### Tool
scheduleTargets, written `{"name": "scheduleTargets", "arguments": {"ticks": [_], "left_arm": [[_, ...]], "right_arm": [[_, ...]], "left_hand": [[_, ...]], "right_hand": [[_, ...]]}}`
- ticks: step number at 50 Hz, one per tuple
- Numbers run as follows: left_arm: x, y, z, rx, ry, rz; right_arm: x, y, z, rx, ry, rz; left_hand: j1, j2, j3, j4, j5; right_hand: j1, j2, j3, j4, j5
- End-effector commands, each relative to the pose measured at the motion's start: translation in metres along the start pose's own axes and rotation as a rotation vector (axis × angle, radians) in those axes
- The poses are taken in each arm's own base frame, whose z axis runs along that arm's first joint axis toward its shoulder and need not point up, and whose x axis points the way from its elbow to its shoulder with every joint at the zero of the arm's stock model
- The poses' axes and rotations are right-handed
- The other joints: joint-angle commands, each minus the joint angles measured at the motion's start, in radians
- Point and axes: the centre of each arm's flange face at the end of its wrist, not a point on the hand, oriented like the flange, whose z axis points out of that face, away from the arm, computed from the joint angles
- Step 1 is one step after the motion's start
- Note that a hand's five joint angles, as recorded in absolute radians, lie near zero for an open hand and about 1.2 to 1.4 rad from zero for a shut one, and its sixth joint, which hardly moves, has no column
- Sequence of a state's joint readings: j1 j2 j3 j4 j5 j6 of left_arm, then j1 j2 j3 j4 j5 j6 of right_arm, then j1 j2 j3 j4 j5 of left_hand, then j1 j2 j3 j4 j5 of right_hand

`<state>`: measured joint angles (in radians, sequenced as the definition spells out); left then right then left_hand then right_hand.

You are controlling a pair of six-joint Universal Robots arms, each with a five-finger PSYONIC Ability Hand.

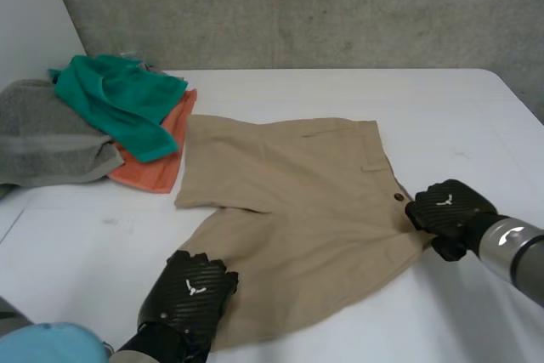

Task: Fold the laundry.

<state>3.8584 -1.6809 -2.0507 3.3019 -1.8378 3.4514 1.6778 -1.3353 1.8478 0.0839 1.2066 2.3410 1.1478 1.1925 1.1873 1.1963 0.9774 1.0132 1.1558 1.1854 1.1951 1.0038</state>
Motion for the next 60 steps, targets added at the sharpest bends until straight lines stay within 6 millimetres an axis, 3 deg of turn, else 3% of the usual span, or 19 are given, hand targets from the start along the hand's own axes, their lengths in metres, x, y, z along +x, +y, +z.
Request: {"name": "scheduleTargets", "arguments": {"ticks": [1,4,10,14,17,20,25,30,31,34,38,46,51,52,53,54,56,57,60], "left_arm": [[-0.02,-0.025,-0.007,0.084,-0.061,-0.042],[-0.035,-0.038,-0.01,0.103,-0.097,-0.06],[-0.036,-0.06,-0.042,0.147,0.021,-0.086],[-0.044,-0.084,-0.054,0.257,0.036,-0.135],[-0.055,-0.092,-0.042,0.277,-0.006,-0.159],[-0.068,-0.089,-0.011,0.244,-0.062,-0.164],[-0.08,-0.086,0.041,0.218,-0.114,-0.159],[-0.082,-0.089,0.099,0.228,-0.136,-0.117],[-0.085,-0.092,0.118,0.24,-0.155,-0.102],[-0.092,-0.1,0.146,0.273,-0.184,-0.084],[-0.107,-0.115,0.199,0.338,-0.25,-0.061],[-0.125,-0.13,0.269,0.43,-0.434,0.052],[-0.125,-0.125,0.293,0.458,-0.498,0.114],[-0.125,-0.124,0.296,0.462,-0.502,0.118],[-0.122,-0.121,0.3,0.47,-0.504,0.121],[-0.121,-0.119,0.302,0.472,-0.506,0.122],[-0.118,-0.118,0.303,0.476,-0.51,0.122],[-0.113,-0.119,0.303,0.484,-0.506,0.121],[-0.099,-0.124,0.295,0.484,-0.489,0.118]], "right_arm": [[0.01,-0.008,-0.024,-0.041,0.016,0.042],[0.008,-0.014,-0.04,-0.089,-0.019,0.055],[0.013,-0.044,-0.093,-0.123,-0.067,0.044],[0.028,-0.053,-0.102,-0.09,-0.01,-0.03],[0.034,-0.058,-0.102,-0.072,0.012,-0.046],[0.042,-0.055,-0.087,-0.07,0.004,-0.001],[0.059,-0.046,-0.037,-0.06,0.004,0.066],[0.07,-0.061,0.003,0.003,0.051,0.084],[0.072,-0.06,0.012,0.0,0.063,0.084],[0.079,-0.059,0.044,0.008,0.128,0.063],[0.08,-0.062,0.077,0.044,0.202,0.025],[0.086,-0.064,0.142,0.212,0.39,-0.042],[0.079,-0.063,0.171,0.29,0.449,-0.091],[0.078,-0.061,0.174,0.292,0.456,-0.095],[0.079,-0.058,0.18,0.29,0.478,-0.105],[0.078,-0.056,0.181,0.278,0.489,-0.107],[0.082,-0.056,0.179,0.262,0.521,-0.1],[0.084,-0.057,0.177,0.259,0.529,-0.093],[0.086,-0.07,0.158,0.266,0.53,-0.067]], "left_hand": [[0.248,0.204,0.209,0.2,0.244],[0.248,0.204,0.209,0.2,0.244],[0.248,0.204,0.209,0.2,0.244],[0.248,0.204,0.209,0.2,0.244],[0.248,0.204,0.209,0.2,0.244],[0.248,0.204,0.209,0.2,0.244],[0.248,0.204,0.209,0.2,0.244],[0.248,0.204,0.209,0.2,0.244],[0.248,0.204,0.209,0.2,0.244],[0.248,0.204,0.209,0.2,0.244],[0.248,0.204,0.209,0.2,0.244],[0.248,0.204,0.209,0.2,0.244],[0.248,0.204,0.209,0.2,0.244],[0.248,0.204,0.209,0.2,0.244],[0.248,0.204,0.209,0.2,0.244],[-0.01,-0.054,-0.049,-0.058,-0.014],[-0.854,-0.898,-0.893,-0.902,-0.858],[-0.957,-1.001,-0.996,-1.005,-0.961],[-0.973,-1.018,-1.013,-1.022,-0.977]], "right_hand": [[0.383,0.24,0.211,0.201,0.218],[0.383,0.24,0.211,0.201,0.218],[0.383,0.24,0.211,0.201,0.218],[0.383,0.24,0.211,0.201,0.218],[0.383,0.24,0.211,0.201,0.218],[0.383,0.24,0.211,0.201,0.218],[0.383,0.24,0.211,0.201,0.218],[0.383,0.24,0.211,0.201,0.218],[0.383,0.24,0.211,0.201,0.218],[0.383,0.24,0.211,0.201,0.218],[0.383,0.24,0.211,0.201,0.218],[0.383,0.24,0.211,0.201,0.218],[0.383,0.24,0.211,0.201,0.218],[0.16,0.018,-0.012,-0.022,-0.005],[-0.542,-0.685,-0.715,-0.724,-0.708],[-0.839,-0.981,-1.011,-1.021,-1.004],[-0.839,-0.981,-1.011,-1.021,-1.004],[-0.839,-0.981,-1.011,-1.021,-1.004],[-0.839,-0.981,-1.011,-1.021,-1.004]]}}
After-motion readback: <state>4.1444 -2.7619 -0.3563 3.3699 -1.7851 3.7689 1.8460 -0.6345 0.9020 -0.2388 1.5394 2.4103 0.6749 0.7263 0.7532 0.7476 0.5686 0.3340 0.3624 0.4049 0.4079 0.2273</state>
